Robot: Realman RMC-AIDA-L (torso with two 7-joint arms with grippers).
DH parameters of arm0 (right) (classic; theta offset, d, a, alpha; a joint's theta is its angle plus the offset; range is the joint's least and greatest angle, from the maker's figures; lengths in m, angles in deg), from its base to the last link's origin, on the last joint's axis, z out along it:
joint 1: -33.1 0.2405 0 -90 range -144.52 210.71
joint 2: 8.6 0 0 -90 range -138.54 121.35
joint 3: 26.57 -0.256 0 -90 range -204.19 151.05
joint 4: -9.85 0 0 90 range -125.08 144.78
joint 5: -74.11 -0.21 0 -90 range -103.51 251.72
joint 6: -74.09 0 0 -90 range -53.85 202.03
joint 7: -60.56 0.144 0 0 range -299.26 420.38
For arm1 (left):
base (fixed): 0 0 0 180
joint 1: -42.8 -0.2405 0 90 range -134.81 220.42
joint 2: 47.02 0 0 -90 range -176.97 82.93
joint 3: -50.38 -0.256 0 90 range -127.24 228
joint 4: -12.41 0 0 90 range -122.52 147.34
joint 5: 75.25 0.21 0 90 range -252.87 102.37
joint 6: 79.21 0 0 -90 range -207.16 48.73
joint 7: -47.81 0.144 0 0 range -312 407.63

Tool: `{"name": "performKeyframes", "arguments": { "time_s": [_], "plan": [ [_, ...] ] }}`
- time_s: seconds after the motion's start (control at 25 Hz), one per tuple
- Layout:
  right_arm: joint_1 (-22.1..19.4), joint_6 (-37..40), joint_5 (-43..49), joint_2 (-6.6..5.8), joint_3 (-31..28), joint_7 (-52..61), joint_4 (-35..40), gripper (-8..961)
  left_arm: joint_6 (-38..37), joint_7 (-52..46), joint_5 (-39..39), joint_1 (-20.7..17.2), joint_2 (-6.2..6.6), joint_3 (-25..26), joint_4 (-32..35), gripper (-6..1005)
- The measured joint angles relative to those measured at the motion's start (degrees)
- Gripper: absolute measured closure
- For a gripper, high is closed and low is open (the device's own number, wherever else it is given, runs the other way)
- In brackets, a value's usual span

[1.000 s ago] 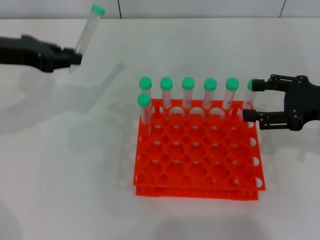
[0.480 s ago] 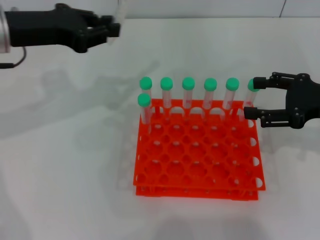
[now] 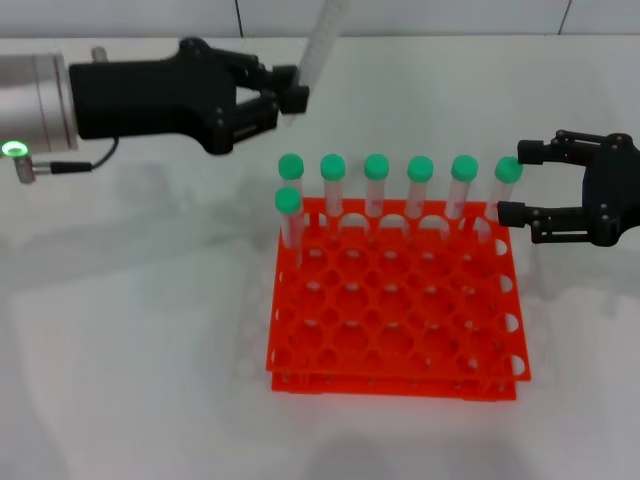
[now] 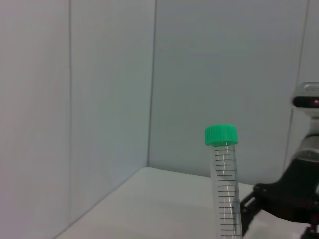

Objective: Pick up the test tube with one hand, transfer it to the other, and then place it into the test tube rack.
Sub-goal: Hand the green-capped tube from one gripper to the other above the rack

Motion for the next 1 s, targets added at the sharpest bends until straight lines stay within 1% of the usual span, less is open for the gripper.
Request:
{"name": "performKeyframes", "arguments": {
  "time_s": [0.2, 0.36, 0.52, 0.64, 0.72, 1.0],
  "plan": [
    [-0.7, 0.02, 0.0, -0.07, -0.06, 0.17, 0.79, 261, -0.56, 0.97, 0.57, 0.56, -0.01, -0.81, -3.05, 819],
    [-1.62, 0.53, 0.0, -0.14, -1.01, 0.19, 2.06, 263, -0.64, 0.96, 0.62, 0.56, -0.1, -3.04, -3.59, 820],
    [-1.99, 1.64, 0.0, -0.14, -2.26, 0.02, 2.46, 265, -0.18, 0.63, 0.73, 1.08, -0.51, -4.72, -3.85, 820],
    [-2.04, 2.58, 0.02, -0.12, -3.06, 0.02, 2.46, 267, -0.07, 0.61, 0.74, 1.74, -0.54, -5.56, -4.75, 820],
    [-2.06, 3.38, 0.02, 0.02, -3.72, 0.02, 2.46, 268, 0.43, 0.92, 1.35, 3.42, -0.47, -6.11, -7.39, 821],
    [-2.1, 3.74, -0.03, 0.18, -4.08, 0.25, 2.52, 271, 1.3, 1.2, 3.55, 4.79, -0.53, -6.4, -9.45, 821]
  ]
}}
